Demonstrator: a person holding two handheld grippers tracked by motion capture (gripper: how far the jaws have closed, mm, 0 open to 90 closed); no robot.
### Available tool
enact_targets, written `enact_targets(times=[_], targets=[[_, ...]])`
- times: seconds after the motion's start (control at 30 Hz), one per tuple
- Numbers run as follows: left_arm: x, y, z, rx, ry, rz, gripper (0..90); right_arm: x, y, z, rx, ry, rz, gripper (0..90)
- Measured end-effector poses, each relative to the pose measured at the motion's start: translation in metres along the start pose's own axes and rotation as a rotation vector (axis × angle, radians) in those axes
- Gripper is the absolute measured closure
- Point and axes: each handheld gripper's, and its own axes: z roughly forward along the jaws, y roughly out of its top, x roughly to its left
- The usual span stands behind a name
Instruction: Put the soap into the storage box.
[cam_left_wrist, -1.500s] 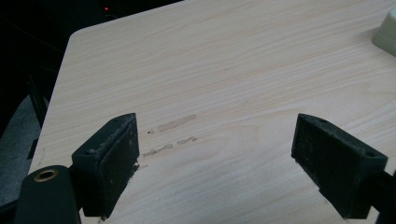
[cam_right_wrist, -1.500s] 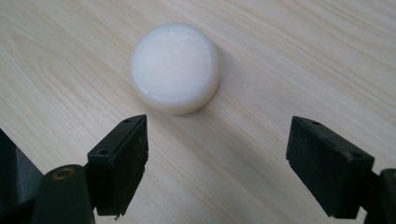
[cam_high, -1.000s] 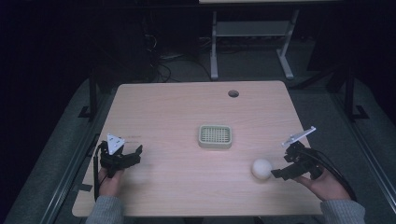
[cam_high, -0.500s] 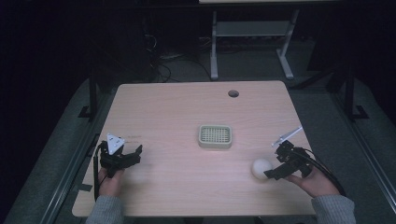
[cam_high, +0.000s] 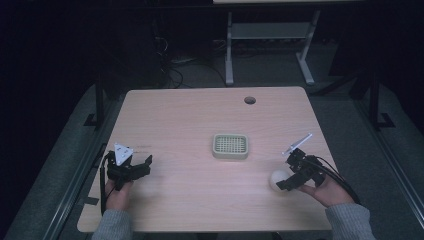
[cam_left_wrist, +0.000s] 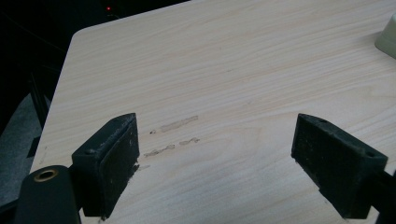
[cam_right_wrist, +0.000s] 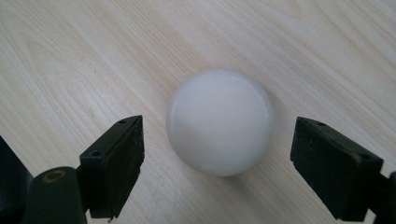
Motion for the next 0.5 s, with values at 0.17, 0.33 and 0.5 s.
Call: enact_targets(times=[0.17,0.33,0.5], targets=[[0.000,0.000,0.000,-0.001,0.000,0.000,14.8,0.000,0.005,0.003,0.010,-0.001,-0.011,17.3],[0.001,0.000,0.000,-0.006,0.002,-0.005,14.8,0.001,0.006,0.009,0.024,0.003,-0.018,17.2],[0.000,0.000,0.000,-0.003,0.003,-0.007,14.8,0.002,0.008,0.017,0.049,0.003,-0.020,17.0]])
